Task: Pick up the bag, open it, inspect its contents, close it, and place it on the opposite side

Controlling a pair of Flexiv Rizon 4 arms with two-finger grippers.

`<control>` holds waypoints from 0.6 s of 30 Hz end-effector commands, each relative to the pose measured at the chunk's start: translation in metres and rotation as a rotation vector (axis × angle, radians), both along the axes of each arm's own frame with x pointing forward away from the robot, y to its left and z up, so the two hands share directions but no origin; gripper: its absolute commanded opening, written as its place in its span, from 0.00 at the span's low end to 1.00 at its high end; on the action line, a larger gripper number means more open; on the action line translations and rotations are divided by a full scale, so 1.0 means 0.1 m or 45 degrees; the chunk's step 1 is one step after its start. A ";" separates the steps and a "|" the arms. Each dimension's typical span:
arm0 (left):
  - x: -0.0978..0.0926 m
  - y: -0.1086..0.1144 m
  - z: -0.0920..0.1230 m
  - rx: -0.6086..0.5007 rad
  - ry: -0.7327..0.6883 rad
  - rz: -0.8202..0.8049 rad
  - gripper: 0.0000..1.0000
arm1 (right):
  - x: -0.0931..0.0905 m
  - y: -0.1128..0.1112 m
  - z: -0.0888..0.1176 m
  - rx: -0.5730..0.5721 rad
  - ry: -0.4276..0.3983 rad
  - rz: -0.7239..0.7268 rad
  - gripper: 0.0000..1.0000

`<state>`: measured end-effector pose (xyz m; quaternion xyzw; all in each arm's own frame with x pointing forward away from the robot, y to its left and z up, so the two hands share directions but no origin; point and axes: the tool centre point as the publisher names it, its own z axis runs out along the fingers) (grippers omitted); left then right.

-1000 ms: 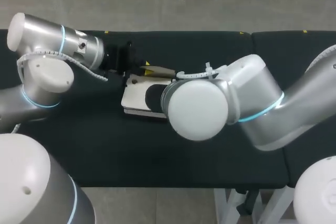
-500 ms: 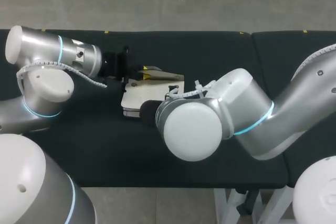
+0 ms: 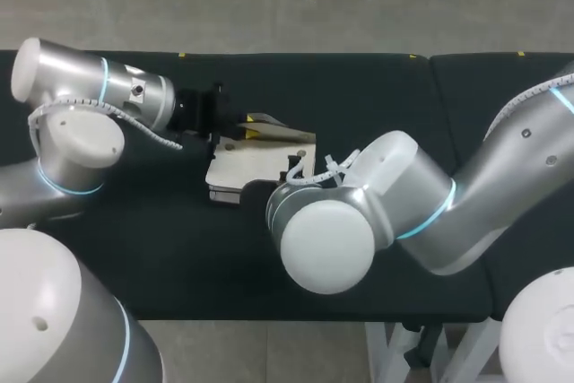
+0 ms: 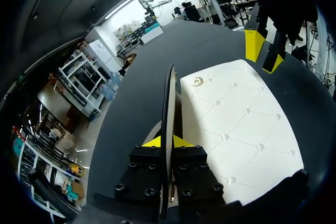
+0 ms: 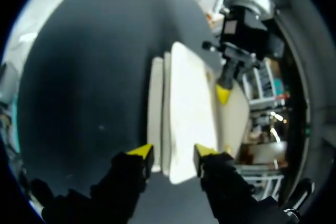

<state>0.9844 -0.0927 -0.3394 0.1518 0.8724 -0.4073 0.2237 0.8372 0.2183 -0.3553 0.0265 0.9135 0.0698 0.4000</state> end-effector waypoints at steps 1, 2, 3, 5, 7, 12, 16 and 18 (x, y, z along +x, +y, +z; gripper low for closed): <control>0.04 -0.01 -0.02 -0.001 0.004 -0.013 0.00 | 0.07 0.03 -0.12 -0.007 -0.020 -0.013 0.42; 0.04 -0.01 -0.02 0.001 0.005 -0.015 0.00 | 0.08 0.03 -0.13 -0.014 -0.020 -0.019 0.40; 0.04 -0.01 -0.02 0.002 0.005 -0.016 0.00 | 0.10 0.02 -0.14 -0.018 -0.022 -0.023 0.38; 0.04 -0.01 -0.02 0.005 0.005 -0.019 0.00 | 0.12 0.01 -0.15 -0.025 -0.025 -0.033 0.36; 0.04 -0.02 -0.02 0.007 0.006 -0.020 0.00 | 0.13 0.00 -0.16 -0.031 -0.026 -0.039 0.34; 0.05 -0.02 -0.04 0.014 0.010 -0.023 0.00 | 0.17 -0.01 -0.17 -0.040 -0.033 -0.051 0.29; 0.06 -0.02 -0.04 0.018 0.013 -0.027 0.00 | 0.19 -0.02 -0.18 -0.054 -0.033 -0.064 0.15; 0.06 -0.02 -0.04 0.020 0.013 -0.032 0.00 | 0.20 -0.02 -0.19 -0.055 -0.031 -0.069 0.05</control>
